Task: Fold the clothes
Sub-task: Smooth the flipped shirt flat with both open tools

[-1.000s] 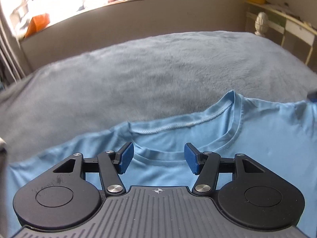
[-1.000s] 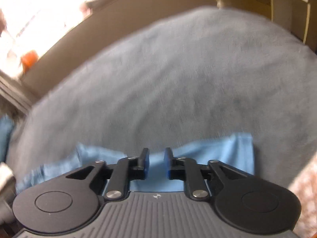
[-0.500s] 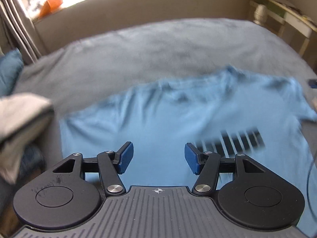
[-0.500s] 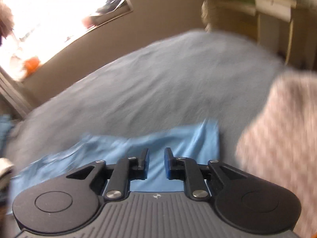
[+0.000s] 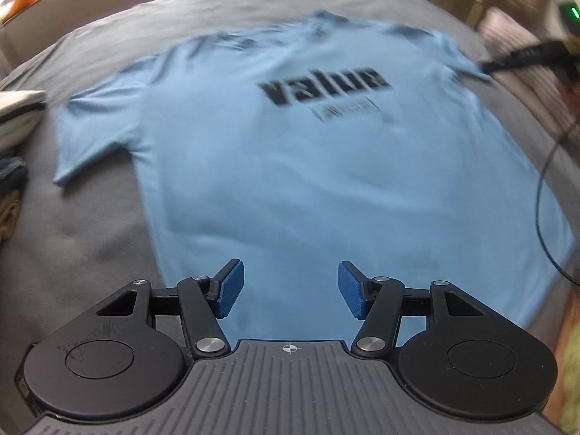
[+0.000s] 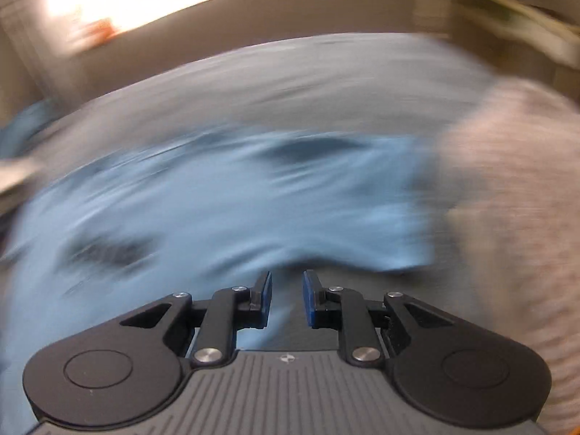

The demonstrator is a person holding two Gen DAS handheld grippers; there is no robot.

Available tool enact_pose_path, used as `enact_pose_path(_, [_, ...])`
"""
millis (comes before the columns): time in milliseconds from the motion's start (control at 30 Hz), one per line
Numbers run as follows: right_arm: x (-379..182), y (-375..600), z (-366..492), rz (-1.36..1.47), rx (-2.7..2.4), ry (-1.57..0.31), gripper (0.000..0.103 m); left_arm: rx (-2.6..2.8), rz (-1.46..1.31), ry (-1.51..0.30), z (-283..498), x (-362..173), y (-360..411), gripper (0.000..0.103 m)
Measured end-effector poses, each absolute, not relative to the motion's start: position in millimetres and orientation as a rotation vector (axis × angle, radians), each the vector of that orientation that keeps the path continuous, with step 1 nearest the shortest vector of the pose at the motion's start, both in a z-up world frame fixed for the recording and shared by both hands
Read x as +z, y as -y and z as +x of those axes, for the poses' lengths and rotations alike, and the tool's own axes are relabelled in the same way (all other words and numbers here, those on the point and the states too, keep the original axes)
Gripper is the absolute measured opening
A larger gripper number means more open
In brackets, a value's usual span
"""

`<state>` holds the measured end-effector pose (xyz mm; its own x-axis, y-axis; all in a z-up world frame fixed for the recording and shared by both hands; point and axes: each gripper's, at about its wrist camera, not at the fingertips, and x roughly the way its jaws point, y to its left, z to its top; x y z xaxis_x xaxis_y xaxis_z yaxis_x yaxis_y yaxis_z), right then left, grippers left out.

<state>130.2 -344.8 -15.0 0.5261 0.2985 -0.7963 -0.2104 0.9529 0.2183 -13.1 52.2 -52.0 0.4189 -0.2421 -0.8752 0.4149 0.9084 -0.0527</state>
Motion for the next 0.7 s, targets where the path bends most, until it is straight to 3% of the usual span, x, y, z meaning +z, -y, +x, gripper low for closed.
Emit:
enact_pose_path(200, [-45,243,66,-0.113,0.832,-1.103,0.020,-0.566,0.314,-1.010,-54,-74,-37,0.057])
enact_pose_path(367, [-81,217,4,-0.218,1.036,-1.293,0.020,-0.629,0.344,-1.106,-89,-93,-45,0.057])
enact_pose_path(533, [-82,212,-28,-0.253,1.229,-1.456,0.020,-0.675,0.347,-1.191,-112,-94,-53,0.058])
enact_pose_path(700, [-69,185,-29,-0.374,1.294,-1.418,0.020,-0.722,0.354,-1.249,-114,-84,-59,0.058])
